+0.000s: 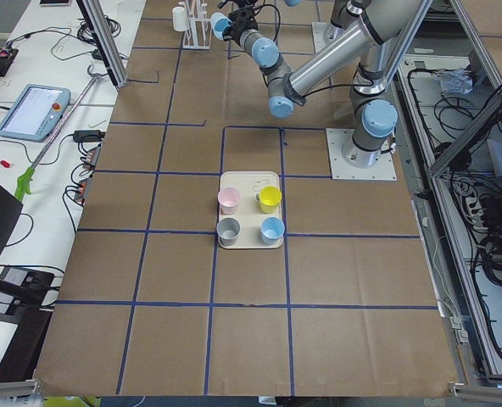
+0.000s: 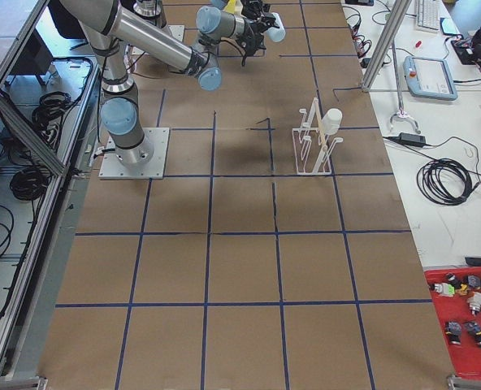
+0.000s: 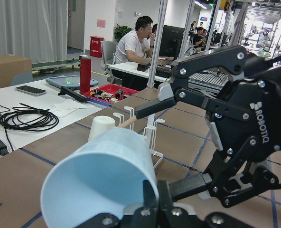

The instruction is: Transfer IKEA cup to right arm and place on rack

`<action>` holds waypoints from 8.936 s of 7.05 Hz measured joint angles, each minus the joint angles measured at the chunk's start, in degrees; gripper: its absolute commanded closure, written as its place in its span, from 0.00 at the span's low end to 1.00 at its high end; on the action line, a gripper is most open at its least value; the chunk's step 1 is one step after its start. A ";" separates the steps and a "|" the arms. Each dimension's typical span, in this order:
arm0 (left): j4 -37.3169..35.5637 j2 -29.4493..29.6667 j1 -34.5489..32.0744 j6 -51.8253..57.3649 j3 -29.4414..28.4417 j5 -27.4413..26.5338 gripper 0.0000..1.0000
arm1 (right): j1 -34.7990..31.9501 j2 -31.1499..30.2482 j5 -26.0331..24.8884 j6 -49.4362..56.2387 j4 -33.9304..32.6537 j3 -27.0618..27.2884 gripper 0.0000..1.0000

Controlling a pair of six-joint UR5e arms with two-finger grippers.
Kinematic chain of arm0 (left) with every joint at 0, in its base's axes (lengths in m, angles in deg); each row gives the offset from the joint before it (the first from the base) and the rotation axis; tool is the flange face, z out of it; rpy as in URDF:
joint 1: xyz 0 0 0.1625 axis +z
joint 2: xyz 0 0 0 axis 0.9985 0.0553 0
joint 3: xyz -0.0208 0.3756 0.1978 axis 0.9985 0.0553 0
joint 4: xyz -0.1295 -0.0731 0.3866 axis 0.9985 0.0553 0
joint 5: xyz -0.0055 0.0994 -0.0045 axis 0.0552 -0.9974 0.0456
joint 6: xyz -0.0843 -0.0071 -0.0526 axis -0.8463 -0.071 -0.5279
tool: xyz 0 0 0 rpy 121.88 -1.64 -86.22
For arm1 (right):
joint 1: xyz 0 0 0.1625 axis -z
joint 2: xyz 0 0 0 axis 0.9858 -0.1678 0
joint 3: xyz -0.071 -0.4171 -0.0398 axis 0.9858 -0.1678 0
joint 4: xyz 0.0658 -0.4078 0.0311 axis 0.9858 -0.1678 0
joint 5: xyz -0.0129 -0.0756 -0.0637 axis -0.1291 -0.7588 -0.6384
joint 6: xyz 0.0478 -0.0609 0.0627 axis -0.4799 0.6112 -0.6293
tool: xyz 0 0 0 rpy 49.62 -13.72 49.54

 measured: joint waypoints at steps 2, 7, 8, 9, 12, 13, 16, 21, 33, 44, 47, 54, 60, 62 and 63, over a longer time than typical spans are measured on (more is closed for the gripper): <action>-0.01 0.00 -0.04 -0.14 0.00 0.00 0.98 | -0.68 0.22 0.00 -0.03 -0.08 -0.35 0.00; -0.01 -0.09 0.00 -0.84 0.00 0.00 0.97 | -1.57 3.47 -0.04 -0.10 0.50 -4.82 0.00; -0.01 -0.09 0.00 -0.88 0.00 0.00 0.97 | -1.60 4.33 -0.11 -0.10 0.55 -5.64 0.00; -0.01 -0.12 -0.01 -0.92 0.00 0.00 0.97 | -1.63 4.91 -0.15 -0.10 0.56 -6.04 0.01; -0.01 -0.18 -0.01 -1.13 0.00 0.00 0.96 | -1.66 5.44 -0.17 -0.09 0.57 -6.25 0.06; -0.01 -0.21 0.00 -1.38 0.00 0.00 0.96 | -1.66 5.46 -0.17 -0.06 0.57 -6.25 0.17; -0.01 -0.26 0.00 -1.66 0.00 0.00 0.88 | -1.65 5.49 -0.13 0.39 0.55 -6.24 0.46; -2.14 -0.11 0.01 -3.84 -0.15 -0.17 0.22 | -1.58 5.49 0.09 1.22 0.48 -6.10 0.69; 5.28 -0.99 15.90 -6.88 -4.44 -11.77 0.01 | 15.83 6.66 -0.15 49.69 0.79 -10.79 0.88; 96.84 -10.92 2.61 -23.48 -34.23 -58.09 0.01 | 31.27 24.06 0.88 99.27 0.18 -28.53 0.85; 97.17 -13.14 1.28 -24.39 -33.73 -62.58 0.01 | 32.04 25.80 1.44 99.27 0.09 -26.52 0.85; 96.18 -10.83 0.60 -24.73 -33.96 -62.84 0.01 | 32.13 26.49 0.61 101.20 0.45 -24.08 0.00; 96.12 -11.08 -0.43 -25.37 -33.93 -63.34 0.01 | 25.99 11.62 -1.48 100.35 30.52 -23.43 0.00; 96.12 -11.24 -0.41 -25.32 -33.83 -63.67 0.01 | 20.85 4.78 -4.30 96.44 47.69 -23.44 0.00; 96.14 -11.30 -0.41 -25.28 -33.79 -63.70 0.01 | 18.53 1.80 -4.87 94.08 55.60 -23.44 0.00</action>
